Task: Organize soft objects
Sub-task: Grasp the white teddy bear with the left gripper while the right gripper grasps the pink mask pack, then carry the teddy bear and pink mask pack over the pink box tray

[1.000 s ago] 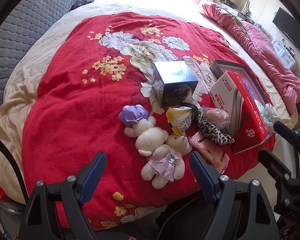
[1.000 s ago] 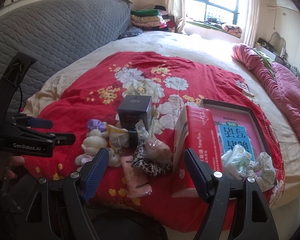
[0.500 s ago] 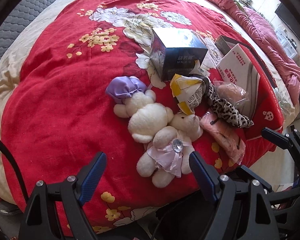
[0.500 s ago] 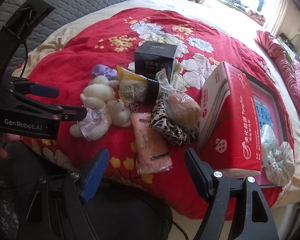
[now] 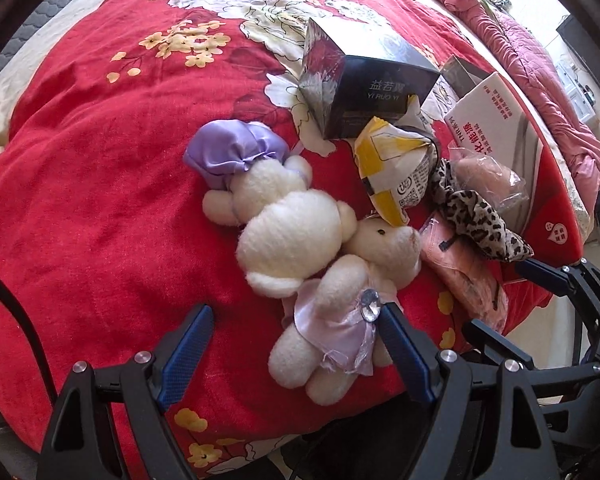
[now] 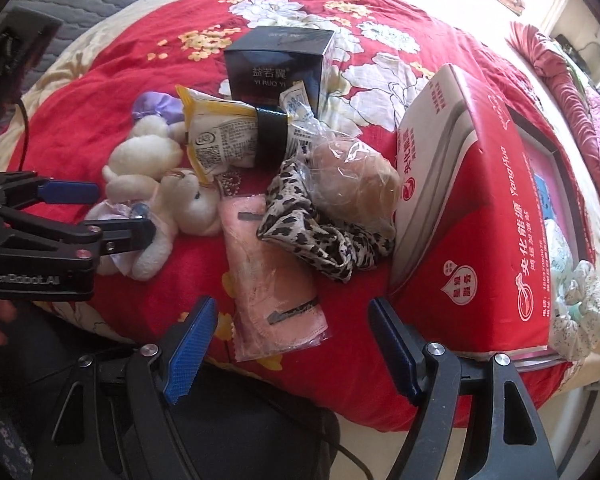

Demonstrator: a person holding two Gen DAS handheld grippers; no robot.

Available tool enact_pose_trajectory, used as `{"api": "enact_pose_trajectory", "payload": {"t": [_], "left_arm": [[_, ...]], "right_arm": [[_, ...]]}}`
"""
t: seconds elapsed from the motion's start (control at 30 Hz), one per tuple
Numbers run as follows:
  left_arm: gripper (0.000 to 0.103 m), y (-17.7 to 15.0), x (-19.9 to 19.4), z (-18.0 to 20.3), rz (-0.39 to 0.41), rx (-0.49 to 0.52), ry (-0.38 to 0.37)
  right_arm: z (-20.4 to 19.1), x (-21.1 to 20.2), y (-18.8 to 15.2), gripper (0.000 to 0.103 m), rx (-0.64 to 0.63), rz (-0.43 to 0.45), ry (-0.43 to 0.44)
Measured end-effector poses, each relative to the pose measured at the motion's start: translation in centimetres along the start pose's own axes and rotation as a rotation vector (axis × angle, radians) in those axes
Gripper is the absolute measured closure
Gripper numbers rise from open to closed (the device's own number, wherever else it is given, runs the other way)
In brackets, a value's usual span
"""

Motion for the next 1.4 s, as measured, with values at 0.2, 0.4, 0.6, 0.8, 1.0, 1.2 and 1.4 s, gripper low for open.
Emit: {"api": "enact_pose_trajectory", "payload": {"t": [0.2, 0.4, 0.6, 0.8, 1.0, 1.2, 1.4], "left_arm": [[0.019, 0.0, 0.2, 0.0, 0.002, -0.002, -0.020], [0.019, 0.0, 0.2, 0.1, 0.006, 0.007, -0.022], [0.019, -0.2, 0.0, -0.4, 0.004, 0.000, -0.043], [0.020, -0.3, 0.0, -0.7, 0.002, 0.000, -0.057], [0.022, -0.2, 0.1, -0.7, 0.002, -0.003, -0.057], [0.061, -0.3, -0.5, 0.4, 0.012, -0.004, -0.129], [0.074, -0.4, -1.1, 0.3, 0.010, -0.039, -0.216]], "right_arm": [[-0.1, 0.1, 0.4, 0.024, 0.011, -0.003, 0.002], [-1.0, 0.2, 0.7, 0.024, 0.000, -0.013, -0.021], [-1.5, 1.4, 1.2, 0.025, 0.002, -0.049, -0.016], [-1.1, 3.2, 2.0, 0.048, 0.090, -0.059, 0.058], [-0.7, 3.0, 2.6, 0.059, 0.128, -0.008, 0.134], [-1.2, 1.2, 2.6, 0.063, 0.124, 0.052, 0.195], [-1.6, -1.4, 1.7, 0.064, 0.135, 0.121, 0.234]]}}
Point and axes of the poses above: each gripper's, at about its wrist camera, not at the fingertips, and x roughly the way its jaws point, z to its right, y to its top, the point moved 6 cm from there along x, roughly the way its jaws point, and after that the axes turned 12 degrees about y, right-handed, at the moved point
